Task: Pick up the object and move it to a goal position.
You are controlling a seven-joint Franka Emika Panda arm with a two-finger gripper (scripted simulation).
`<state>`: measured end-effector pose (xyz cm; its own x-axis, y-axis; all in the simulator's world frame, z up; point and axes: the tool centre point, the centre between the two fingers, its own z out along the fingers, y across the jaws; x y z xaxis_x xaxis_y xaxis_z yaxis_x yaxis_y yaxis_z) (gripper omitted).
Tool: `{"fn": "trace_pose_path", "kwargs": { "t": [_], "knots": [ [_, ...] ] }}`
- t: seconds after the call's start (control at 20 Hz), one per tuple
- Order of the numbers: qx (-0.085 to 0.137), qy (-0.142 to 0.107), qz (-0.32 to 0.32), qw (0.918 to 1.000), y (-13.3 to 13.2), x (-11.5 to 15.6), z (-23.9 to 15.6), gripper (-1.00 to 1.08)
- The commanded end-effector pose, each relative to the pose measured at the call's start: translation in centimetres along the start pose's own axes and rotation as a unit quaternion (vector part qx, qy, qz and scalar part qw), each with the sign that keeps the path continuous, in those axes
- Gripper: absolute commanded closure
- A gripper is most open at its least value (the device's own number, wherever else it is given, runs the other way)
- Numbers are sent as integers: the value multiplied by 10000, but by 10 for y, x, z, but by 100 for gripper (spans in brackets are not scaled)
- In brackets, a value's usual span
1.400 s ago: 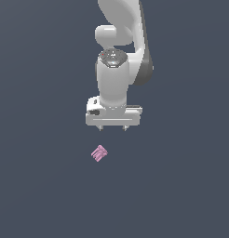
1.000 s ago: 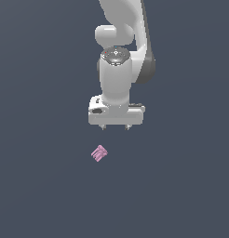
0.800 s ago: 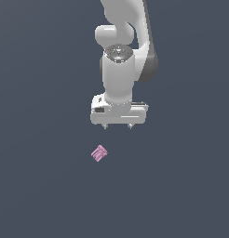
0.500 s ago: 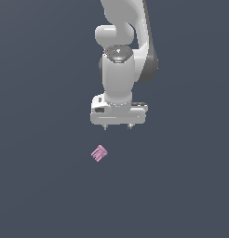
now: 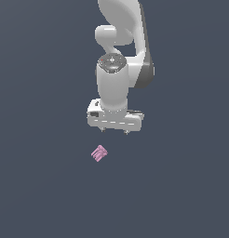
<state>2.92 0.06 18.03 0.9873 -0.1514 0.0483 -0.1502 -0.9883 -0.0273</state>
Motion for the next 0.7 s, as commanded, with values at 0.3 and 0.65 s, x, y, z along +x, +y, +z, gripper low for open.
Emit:
{"fn": "trace_pose_path", "kwargs": {
  "t": [0.3,0.65],
  "knots": [
    [-28,-87,1232,9923,23,16,29,-92],
    [-95,-145,2353,9718,45,29,58,-92]
  ]
}}
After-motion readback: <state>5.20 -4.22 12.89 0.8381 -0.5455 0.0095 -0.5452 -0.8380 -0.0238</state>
